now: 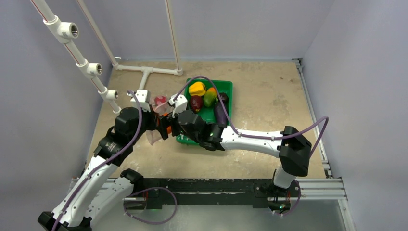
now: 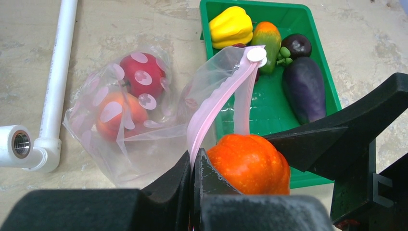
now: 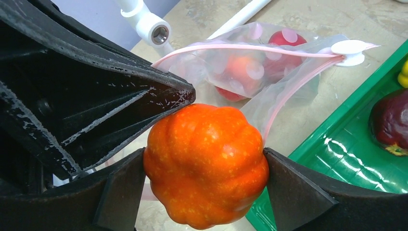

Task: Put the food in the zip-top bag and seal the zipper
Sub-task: Place the fake vegetable in the zipper food storage bag.

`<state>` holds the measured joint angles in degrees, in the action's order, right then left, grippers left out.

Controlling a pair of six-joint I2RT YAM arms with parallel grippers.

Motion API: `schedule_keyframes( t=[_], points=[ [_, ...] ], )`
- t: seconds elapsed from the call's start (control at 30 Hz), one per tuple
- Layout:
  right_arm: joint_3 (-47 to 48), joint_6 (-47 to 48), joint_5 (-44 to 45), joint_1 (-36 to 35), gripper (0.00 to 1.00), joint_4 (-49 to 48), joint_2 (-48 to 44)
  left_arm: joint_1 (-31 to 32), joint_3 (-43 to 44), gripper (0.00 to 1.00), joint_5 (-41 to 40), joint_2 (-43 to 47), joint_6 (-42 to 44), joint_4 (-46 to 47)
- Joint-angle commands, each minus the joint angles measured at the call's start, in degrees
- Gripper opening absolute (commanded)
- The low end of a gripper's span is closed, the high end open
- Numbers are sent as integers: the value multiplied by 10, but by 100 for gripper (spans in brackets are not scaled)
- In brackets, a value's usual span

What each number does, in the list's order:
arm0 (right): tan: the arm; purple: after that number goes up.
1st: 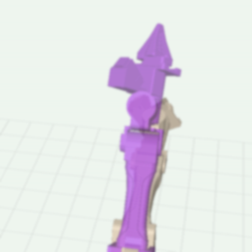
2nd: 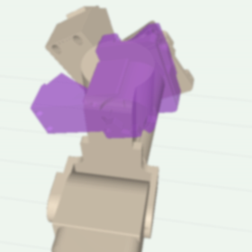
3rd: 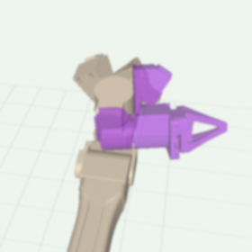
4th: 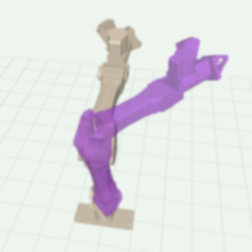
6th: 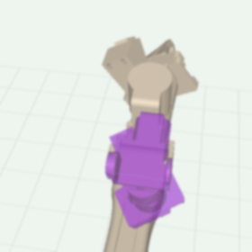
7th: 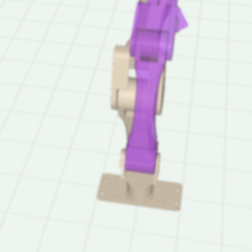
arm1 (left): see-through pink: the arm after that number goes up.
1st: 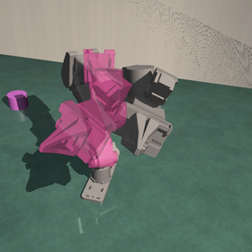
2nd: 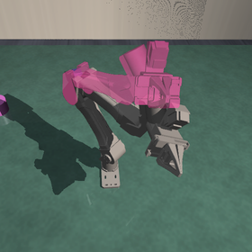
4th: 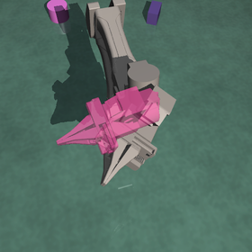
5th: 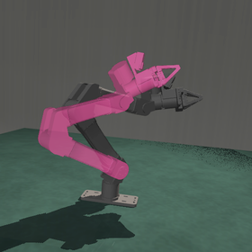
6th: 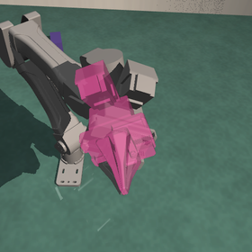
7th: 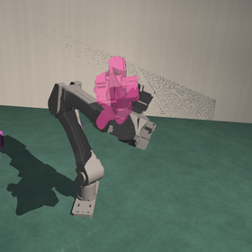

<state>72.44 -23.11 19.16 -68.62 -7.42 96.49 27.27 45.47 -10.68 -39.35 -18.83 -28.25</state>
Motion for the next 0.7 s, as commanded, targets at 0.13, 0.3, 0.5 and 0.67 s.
schedule_keyframes(
  t=[0.13,0.3,0.5,0.67],
  points=[
    [46,29,22,-3,95,-53,20,0,1,0,19,5,5,7],
    [56,25,30,-3,99,-44,28,1,1,0,19,3,5,7],
    [50,19,39,-3,99,-42,9,0,1,0,18,2,4,8],
    [40,11,44,-3,99,-37,-12,0,1,0,16,3,3,7]
  ],
)
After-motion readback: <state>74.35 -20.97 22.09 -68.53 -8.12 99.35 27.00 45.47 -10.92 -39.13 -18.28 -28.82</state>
